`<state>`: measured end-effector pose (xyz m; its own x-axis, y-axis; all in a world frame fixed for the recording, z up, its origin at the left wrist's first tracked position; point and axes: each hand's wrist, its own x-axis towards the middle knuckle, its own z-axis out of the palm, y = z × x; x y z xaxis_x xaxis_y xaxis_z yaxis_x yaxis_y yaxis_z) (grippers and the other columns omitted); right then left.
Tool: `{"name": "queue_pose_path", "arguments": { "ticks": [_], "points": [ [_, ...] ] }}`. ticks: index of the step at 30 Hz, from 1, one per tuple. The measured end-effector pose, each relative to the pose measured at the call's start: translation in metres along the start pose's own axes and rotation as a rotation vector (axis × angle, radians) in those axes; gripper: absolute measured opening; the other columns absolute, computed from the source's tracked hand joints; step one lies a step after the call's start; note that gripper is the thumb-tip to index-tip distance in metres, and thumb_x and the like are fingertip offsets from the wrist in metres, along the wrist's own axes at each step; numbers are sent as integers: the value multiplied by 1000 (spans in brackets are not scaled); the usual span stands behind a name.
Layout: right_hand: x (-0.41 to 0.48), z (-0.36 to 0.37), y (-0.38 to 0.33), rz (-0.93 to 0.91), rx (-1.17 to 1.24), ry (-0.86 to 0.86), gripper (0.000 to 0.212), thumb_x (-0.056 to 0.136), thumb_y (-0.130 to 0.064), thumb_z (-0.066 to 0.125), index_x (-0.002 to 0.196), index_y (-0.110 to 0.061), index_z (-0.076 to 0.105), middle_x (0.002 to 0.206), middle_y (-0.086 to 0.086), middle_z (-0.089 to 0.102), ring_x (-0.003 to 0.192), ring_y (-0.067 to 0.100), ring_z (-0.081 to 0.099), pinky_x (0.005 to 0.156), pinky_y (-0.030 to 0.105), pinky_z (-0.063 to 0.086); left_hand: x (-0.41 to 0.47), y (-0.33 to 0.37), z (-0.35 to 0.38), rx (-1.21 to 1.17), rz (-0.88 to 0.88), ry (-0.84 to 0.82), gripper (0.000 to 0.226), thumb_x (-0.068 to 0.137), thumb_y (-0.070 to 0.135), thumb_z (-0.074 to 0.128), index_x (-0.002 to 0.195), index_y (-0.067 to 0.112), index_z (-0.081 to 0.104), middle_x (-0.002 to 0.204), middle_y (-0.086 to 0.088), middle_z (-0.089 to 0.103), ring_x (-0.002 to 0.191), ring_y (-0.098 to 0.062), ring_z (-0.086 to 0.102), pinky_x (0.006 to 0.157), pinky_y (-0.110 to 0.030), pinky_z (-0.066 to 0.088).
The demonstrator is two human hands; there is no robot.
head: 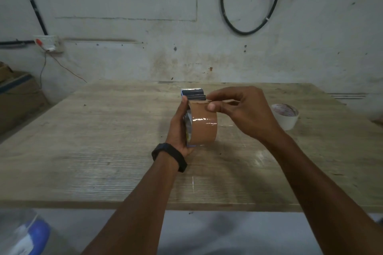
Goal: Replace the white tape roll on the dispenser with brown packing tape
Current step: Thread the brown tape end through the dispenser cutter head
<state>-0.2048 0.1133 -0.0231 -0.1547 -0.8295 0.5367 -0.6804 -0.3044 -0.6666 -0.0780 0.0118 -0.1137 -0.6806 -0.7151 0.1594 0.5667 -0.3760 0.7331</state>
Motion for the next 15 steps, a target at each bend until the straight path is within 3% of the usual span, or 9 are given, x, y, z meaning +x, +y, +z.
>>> {"name": "queue_pose_path", "arguments": {
  "ticks": [6,12,15],
  "points": [
    [17,-10,-6,-81,-185,-152,22,80,-19,78,102,-19,78,94,-6,77,80,-6,68,76,3,48,2,-1,-2,-18,-10,-2,77,58,63,83,117,16,67,91,-7,72,73,-22,71,62,-36,59],
    [24,-12,-8,-238,-309,-170,12,84,-13,74,96,-15,79,82,1,77,69,6,70,71,23,58,1,-1,-3,5,-38,24,86,57,63,82,124,15,61,91,-7,73,74,-22,72,61,-36,59],
    [24,-15,-6,-327,-387,-183,11,87,-16,73,96,-16,79,81,0,76,69,9,69,69,32,58,0,-1,-3,-10,-66,34,73,71,63,68,125,14,58,86,-6,74,71,-20,73,58,-34,59]
  ]
}}
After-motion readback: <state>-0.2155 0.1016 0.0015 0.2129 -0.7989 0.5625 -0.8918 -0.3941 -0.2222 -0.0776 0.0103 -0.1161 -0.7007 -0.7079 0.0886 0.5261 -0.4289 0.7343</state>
